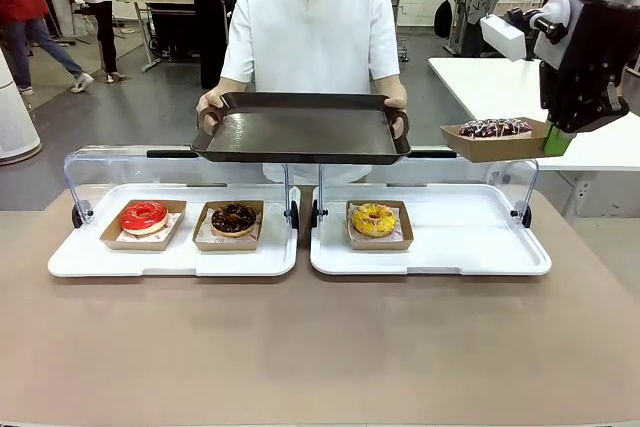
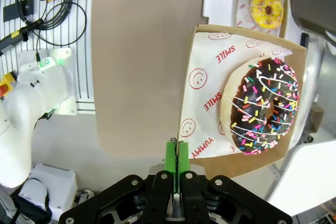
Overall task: Provide the desired donut to the person.
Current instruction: Place the picked Paper togo box onto the Handle tray extended by the person.
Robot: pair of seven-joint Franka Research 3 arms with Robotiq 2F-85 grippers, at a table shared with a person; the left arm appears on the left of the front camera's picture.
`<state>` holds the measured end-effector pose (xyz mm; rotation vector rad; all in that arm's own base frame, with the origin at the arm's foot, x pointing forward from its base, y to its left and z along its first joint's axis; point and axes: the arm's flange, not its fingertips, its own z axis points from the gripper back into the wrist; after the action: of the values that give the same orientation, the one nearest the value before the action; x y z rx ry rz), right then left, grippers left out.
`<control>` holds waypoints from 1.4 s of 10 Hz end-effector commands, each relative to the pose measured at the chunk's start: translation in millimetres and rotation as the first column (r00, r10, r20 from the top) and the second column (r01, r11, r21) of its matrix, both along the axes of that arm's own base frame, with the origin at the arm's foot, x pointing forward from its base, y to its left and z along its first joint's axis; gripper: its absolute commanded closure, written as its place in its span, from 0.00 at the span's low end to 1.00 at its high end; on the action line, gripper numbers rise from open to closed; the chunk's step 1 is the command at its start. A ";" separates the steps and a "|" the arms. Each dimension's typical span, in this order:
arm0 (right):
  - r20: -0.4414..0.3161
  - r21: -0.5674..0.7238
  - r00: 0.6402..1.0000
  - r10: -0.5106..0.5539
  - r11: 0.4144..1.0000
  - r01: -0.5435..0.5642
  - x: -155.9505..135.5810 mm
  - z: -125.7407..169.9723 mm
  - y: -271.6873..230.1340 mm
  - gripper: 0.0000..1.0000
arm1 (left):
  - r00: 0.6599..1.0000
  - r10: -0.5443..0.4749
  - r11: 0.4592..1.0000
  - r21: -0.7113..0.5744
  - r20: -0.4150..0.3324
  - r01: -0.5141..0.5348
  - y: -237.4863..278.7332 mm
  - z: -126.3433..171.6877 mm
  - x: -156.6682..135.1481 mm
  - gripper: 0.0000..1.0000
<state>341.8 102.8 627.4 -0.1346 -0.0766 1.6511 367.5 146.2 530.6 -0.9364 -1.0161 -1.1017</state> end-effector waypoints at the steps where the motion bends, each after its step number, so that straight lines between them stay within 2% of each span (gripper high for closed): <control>1: -0.001 -0.011 1.000 -0.011 1.000 0.011 -2.6 -1.7 0.8 1.00 | 1.000 -0.003 1.000 -0.009 0.006 0.003 0.4 0.8 -1.2 0.00; 5: 0.000 0.000 1.000 0.000 1.000 0.000 0.0 0.0 0.0 0.98 | 1.000 -0.003 1.000 -0.009 0.006 0.003 0.4 0.8 -1.2 0.00; 7: 0.040 -0.004 0.999 -0.023 1.000 0.023 5.3 24.6 16.3 0.98 | 1.000 -0.003 1.000 -0.009 0.006 0.003 0.4 0.8 -1.2 0.00; 8: 0.061 -0.012 0.998 -0.022 1.000 0.022 20.0 42.6 31.1 0.98 | 1.000 -0.003 1.000 -0.009 0.006 0.003 0.4 0.8 -1.2 0.00; 11: 0.053 0.001 0.999 -0.013 1.000 0.013 61.7 68.6 77.8 0.98 | 1.000 -0.003 1.000 -0.009 0.006 0.003 0.4 0.8 -1.2 0.00; 14: 0.065 0.005 0.998 -0.006 1.000 0.006 116.3 69.0 144.3 0.98 | 1.000 -0.003 1.000 -0.009 0.006 0.003 0.4 0.8 -1.2 0.00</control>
<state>441.5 230.1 684.6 -0.1662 -0.1486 1.6693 367.5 145.8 530.8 -0.9362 -1.0155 -1.1029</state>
